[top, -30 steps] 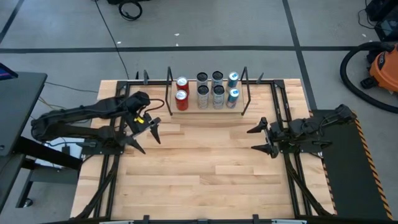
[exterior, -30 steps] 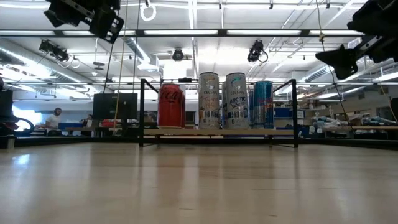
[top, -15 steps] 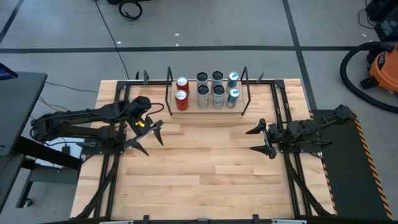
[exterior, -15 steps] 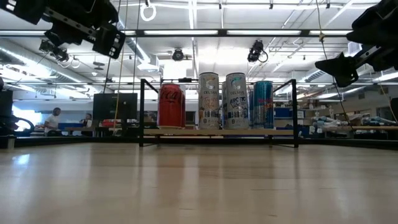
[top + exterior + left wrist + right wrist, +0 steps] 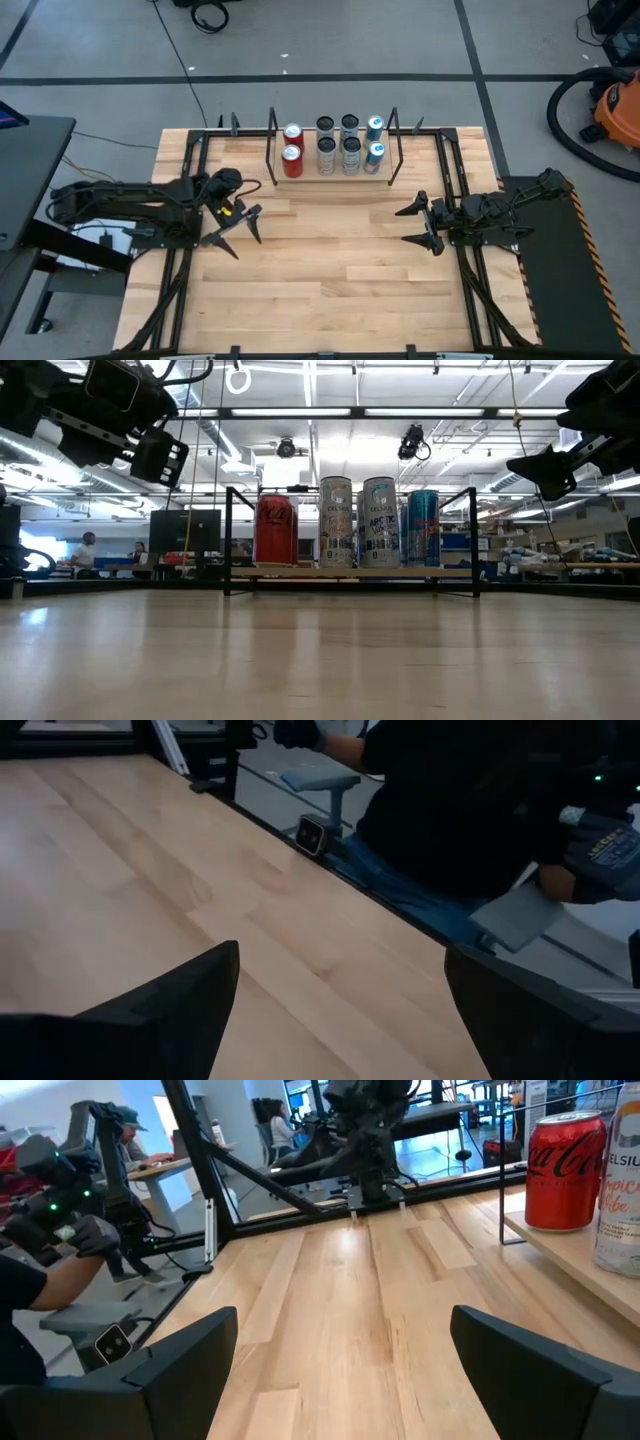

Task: Place canned beverage on shelf
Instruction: Return to Home Position

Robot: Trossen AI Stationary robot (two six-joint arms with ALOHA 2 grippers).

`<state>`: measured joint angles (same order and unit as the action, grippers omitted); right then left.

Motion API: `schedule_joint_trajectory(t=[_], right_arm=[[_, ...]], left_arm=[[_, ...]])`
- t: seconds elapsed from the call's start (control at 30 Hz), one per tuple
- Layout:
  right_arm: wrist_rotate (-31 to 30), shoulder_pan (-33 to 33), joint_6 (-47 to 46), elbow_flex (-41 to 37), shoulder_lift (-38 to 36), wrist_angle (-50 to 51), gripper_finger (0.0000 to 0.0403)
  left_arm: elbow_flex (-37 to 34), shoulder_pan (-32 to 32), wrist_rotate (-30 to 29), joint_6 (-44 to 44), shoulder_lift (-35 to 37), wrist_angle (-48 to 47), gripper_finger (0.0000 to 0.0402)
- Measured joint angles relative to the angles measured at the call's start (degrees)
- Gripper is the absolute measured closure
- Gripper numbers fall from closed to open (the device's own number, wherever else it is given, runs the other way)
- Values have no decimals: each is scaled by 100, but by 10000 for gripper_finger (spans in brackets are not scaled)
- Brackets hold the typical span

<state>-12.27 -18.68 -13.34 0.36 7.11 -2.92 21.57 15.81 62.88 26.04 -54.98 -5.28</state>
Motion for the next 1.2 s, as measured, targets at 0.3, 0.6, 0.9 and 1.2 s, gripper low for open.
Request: schedule_joint_trajectory(t=[0.3, 0.6, 0.9, 1.2], right_arm=[[0, 0, 0, 0, 0, 0, 27], [0, 0, 0, 0, 0, 0, 27], [0, 0, -2, 0, 0, 0, 27], [0, 0, -2, 0, 0, 0, 27]], left_arm=[[-209, -365, -1469, -1261, 0, 1105, 47], [-672, -1044, -3394, -3090, 0, 2673, 47], [-890, -2130, -6378, -3261, 0, 2978, 47], [-893, -2847, -6692, -2704, 0, 2893, 47]])
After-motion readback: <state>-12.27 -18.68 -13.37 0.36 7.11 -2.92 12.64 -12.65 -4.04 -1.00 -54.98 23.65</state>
